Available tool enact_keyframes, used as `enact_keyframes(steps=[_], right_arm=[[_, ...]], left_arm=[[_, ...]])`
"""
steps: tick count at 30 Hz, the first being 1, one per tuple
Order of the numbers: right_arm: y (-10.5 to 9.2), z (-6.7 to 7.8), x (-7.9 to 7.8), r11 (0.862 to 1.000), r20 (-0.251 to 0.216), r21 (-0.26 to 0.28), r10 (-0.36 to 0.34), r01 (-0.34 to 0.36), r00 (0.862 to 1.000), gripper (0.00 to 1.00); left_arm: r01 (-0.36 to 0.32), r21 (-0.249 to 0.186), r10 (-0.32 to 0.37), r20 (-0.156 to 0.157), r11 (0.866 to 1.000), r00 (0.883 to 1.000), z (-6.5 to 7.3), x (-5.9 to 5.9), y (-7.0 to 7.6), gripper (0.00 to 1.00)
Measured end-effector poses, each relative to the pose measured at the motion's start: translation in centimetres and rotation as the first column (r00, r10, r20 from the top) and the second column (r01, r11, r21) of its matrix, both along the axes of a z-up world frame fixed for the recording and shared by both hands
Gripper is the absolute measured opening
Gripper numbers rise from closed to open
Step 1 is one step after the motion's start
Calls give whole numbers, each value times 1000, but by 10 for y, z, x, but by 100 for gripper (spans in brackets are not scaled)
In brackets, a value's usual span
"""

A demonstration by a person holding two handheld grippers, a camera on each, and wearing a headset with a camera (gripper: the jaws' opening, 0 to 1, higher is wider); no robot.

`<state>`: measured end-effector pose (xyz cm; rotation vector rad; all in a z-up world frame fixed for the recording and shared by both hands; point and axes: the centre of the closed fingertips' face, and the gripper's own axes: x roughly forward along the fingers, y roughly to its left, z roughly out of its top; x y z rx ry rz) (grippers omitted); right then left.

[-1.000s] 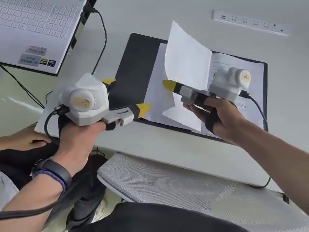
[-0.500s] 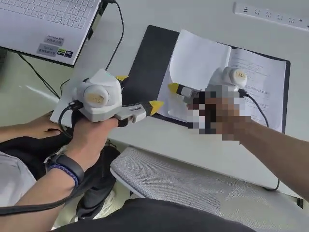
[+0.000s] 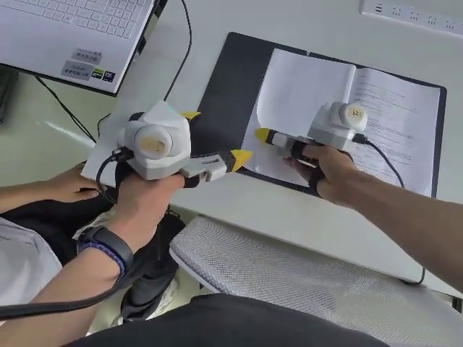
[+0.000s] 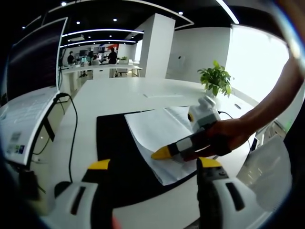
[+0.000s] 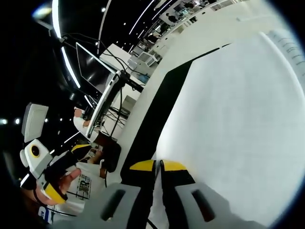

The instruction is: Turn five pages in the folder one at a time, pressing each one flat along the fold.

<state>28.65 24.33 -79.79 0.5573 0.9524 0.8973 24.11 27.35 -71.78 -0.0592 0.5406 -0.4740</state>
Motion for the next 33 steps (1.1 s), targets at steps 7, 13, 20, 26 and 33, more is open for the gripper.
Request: enact_keyframes(steps=[7,13,20,26,33], right_arm=[[2,8,-1,999,19,34,28,-29,999,14],[-10,27,6,996,66,84,23,-28,998,14],[-51,37,29,998,126,59,-27,20,992,13],[-74,40,38,998,150,39,-52,46,987,11],[-98,36,45,997,159,27,-73,69,985,5]], left_arm=[[43,4,-43,2,999,999,-1,8,-13,70],[95,0,-95,22,995,995,-1,22,-30,63],[188,27,-187,-18,982,982,-31,34,-47,51],[290,95,-284,-69,952,956,-66,39,-58,33],[319,119,-316,-48,940,948,-85,44,-71,0]])
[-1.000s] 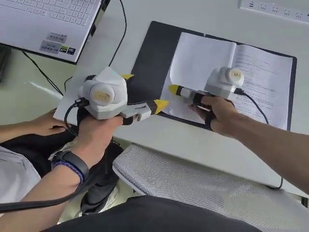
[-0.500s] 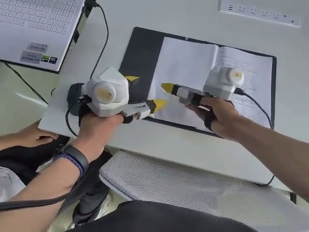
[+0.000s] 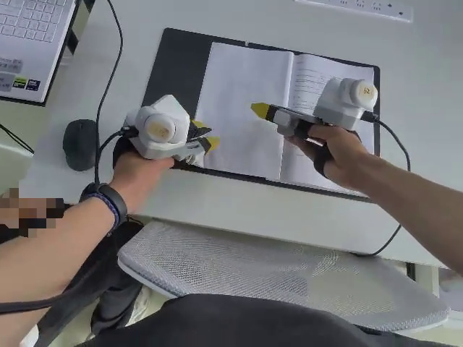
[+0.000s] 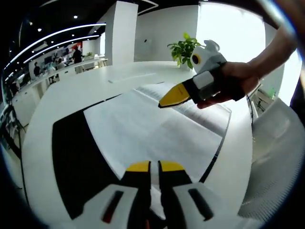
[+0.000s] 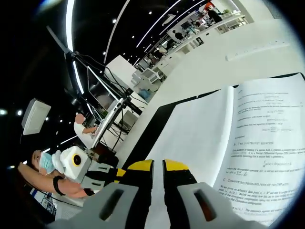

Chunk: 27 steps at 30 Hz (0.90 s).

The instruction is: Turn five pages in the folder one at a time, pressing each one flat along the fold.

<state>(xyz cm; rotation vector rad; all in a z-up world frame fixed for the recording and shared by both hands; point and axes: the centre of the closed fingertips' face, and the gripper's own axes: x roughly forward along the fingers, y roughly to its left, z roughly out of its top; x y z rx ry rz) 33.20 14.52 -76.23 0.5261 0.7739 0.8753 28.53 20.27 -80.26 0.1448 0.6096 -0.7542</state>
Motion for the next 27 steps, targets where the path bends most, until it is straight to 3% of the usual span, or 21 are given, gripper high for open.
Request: enact_keyframes(steps=[1,2,3,4,5,8,9,10,11,13,17,20,22,27], right_arm=[[-2,-2,1,1000,0,-3,0,0,1000,5],[-4,-4,1,1000,0,-9,4,-4,1000,4],[-5,-6,1,1000,0,-12,6,-6,1000,4],[-6,-7,1,1000,0,-14,11,-11,1000,4],[-7,-10,1,1000,1,-19,22,-22,1000,4],[-10,-19,1,998,8,-37,49,-49,999,2],[-11,-23,0,997,7,-41,66,-65,998,2],[-12,-26,0,996,6,-45,76,-75,997,1],[-13,-28,-1,996,3,-45,82,-82,997,0],[-13,-30,-2,994,4,-40,104,-103,995,0],[-14,-27,-1,986,37,-10,168,-168,985,0],[-21,-28,8,985,38,2,174,-174,984,0],[-30,-31,23,986,35,9,168,-168,985,0],[-29,-28,44,988,34,65,137,-139,990,0]], left_arm=[[4,10,-4,15,1000,1000,-3,0,-1,0],[14,26,-14,-1,1000,1000,-10,-3,-1,0],[29,71,-27,-27,997,999,-18,-8,2,0],[65,25,-65,-27,998,998,-14,-22,-4,0],[17,21,-18,26,1000,1000,-15,-5,-3,0],[9,5,-9,31,1000,999,-7,-15,7,0],[3,-1,-3,30,1000,1000,-19,2,8,0],[2,-5,-2,29,1000,1000,-21,4,9,0],[9,6,-9,51,1000,999,-16,0,7,0],[15,22,-17,66,1000,998,-14,-1,7,0],[17,16,-18,61,1000,998,-10,-3,5,0],[22,-3,-21,51,1000,998,-12,-2,6,0],[23,-9,-23,53,1000,998,-13,-1,7,0],[28,-23,-26,55,999,998,-12,-2,5,0]])
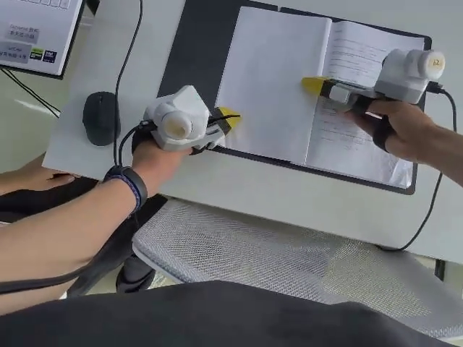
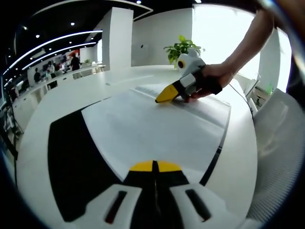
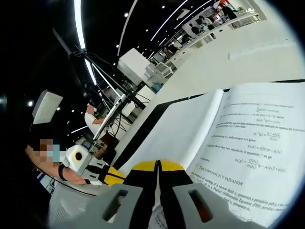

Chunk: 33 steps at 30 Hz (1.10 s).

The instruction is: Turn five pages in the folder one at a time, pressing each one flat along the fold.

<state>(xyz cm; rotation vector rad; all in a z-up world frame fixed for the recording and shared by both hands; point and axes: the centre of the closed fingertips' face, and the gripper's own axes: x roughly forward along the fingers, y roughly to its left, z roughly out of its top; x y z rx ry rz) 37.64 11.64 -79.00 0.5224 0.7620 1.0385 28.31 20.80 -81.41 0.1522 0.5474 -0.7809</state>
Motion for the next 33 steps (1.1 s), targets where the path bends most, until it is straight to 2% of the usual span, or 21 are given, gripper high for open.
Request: enact_keyframes(steps=[1,3,5,9,13,15,16,17,18,20,22,26,29,33], right_arm=[[-6,-3,15,1000,2,9,-26,26,1000,0],[-7,-4,27,998,2,21,-59,58,998,0],[-8,-4,38,994,-21,54,-99,100,995,0],[-10,-5,56,984,-21,77,-157,158,987,0],[-10,-8,75,980,-13,65,-187,187,982,0],[-8,-7,84,980,-1,54,-192,192,981,0],[-9,-8,93,977,15,34,-210,209,978,0],[-11,-8,103,972,25,31,-235,234,972,0],[-14,-7,116,960,28,38,-280,279,960,0],[-22,-10,134,933,-9,57,-355,355,935,0],[-26,-14,146,920,-25,82,-383,383,924,0],[-25,-16,146,923,-22,82,-376,376,926,0],[-24,-16,140,932,-22,80,-354,355,935,0],[-18,-17,113,960,-28,81,-265,266,964,0]], left_arm=[[2,0,-2,-2,1000,1000,0,0,0,0],[2,0,-2,-5,1000,1000,1,0,-1,0],[0,0,0,-6,1000,1000,1,1,-1,0],[-9,-5,9,-10,1000,1000,0,1,0,0],[-10,-8,10,-10,1000,1000,-1,2,1,0],[-11,-12,11,-11,1000,1000,-1,2,1,0],[-10,-11,10,-11,1000,1000,-2,2,1,0],[-7,-9,7,-10,1000,1000,-2,2,1,0],[-7,-10,7,-10,1000,1000,-1,2,1,0],[-9,-17,8,-14,1000,1000,-2,2,1,0],[-10,-14,10,-14,1000,1000,-2,2,1,0],[-16,-16,16,-16,1000,1000,-2,2,1,0],[-17,-19,16,-16,1000,1000,-2,2,1,0],[-10,-18,9,-17,1000,1000,-2,2,1,0]])
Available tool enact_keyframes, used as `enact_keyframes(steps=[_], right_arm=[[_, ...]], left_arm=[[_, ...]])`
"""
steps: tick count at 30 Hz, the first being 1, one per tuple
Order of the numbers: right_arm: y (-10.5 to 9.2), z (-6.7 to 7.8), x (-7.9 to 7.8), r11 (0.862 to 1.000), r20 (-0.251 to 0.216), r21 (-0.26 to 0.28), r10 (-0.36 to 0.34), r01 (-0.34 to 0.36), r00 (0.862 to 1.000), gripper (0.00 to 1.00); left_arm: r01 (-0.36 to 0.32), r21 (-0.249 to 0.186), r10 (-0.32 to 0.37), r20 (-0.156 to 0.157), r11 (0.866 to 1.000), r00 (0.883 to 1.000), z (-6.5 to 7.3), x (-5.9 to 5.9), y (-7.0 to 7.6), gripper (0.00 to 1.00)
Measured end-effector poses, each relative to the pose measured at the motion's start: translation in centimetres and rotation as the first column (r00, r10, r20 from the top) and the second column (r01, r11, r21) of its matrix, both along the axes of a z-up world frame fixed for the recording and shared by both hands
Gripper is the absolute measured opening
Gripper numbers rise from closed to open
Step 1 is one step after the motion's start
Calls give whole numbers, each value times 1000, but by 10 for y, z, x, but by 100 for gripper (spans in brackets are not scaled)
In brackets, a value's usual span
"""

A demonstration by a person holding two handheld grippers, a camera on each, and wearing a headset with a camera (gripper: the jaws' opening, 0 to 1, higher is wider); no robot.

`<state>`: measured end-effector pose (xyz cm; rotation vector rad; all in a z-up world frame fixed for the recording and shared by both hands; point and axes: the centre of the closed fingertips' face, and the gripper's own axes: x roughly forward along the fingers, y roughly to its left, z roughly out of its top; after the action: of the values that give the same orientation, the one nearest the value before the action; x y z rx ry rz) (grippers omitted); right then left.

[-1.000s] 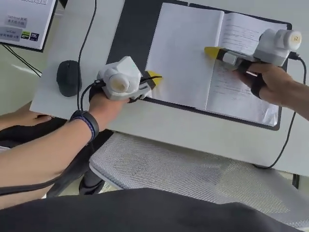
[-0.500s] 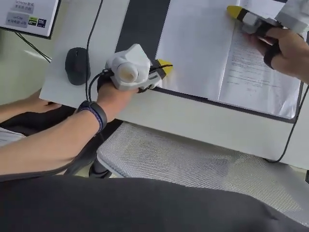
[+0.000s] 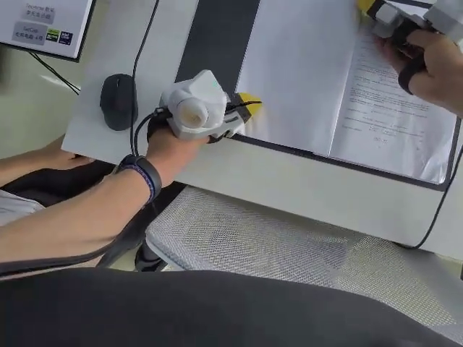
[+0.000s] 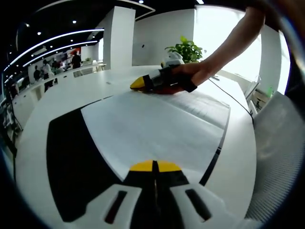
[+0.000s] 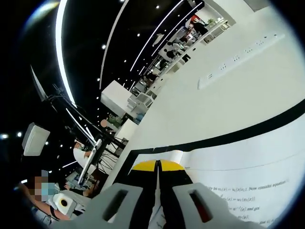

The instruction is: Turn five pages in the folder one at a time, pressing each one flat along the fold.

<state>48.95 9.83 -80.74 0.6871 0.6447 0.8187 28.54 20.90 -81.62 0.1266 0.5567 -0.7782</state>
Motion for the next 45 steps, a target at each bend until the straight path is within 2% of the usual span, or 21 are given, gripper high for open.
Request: enact_keyframes(steps=[5,8,14,18,22,24,26,27,32,36,40,45], right_arm=[[3,2,-36,997,1,9,79,-79,997,0],[4,2,-54,994,4,10,105,-105,994,0],[9,7,-101,986,-2,21,166,-166,986,0],[8,9,-125,982,-11,36,183,-183,983,0],[14,12,-160,969,-14,23,245,-245,969,0],[13,10,-168,963,-16,21,268,-268,963,0],[15,11,-183,959,-17,19,283,-283,959,0],[14,11,-185,958,-17,19,287,-287,958,0],[19,14,-214,948,-15,6,317,-317,948,0],[22,17,-232,947,-12,-4,321,-321,947,0],[24,19,-241,949,-10,-15,316,-316,949,0],[24,19,-241,950,-7,-26,312,-312,950,0]], left_arm=[[-1,-4,1,-2,1000,1000,0,0,0,0],[0,-5,0,-1,1000,1000,0,0,-1,0],[-2,-8,2,-5,1000,1000,1,0,-1,0],[-2,-8,2,-6,1000,1000,2,-1,-1,0],[-3,-10,3,-8,1000,1000,3,-1,-1,0],[-4,-11,4,-7,1000,1000,3,-2,-2,0],[-4,-11,4,-8,1000,1000,3,-2,-2,0],[-2,-9,2,-7,1000,1000,3,-2,-2,0],[-4,-11,4,-6,1000,1000,2,-1,-1,0],[-8,-12,8,-6,1000,1000,2,-1,-1,0],[-11,-12,11,-6,1000,1000,1,-1,-1,0],[-15,-11,15,-7,1000,1000,2,-1,-1,0]])
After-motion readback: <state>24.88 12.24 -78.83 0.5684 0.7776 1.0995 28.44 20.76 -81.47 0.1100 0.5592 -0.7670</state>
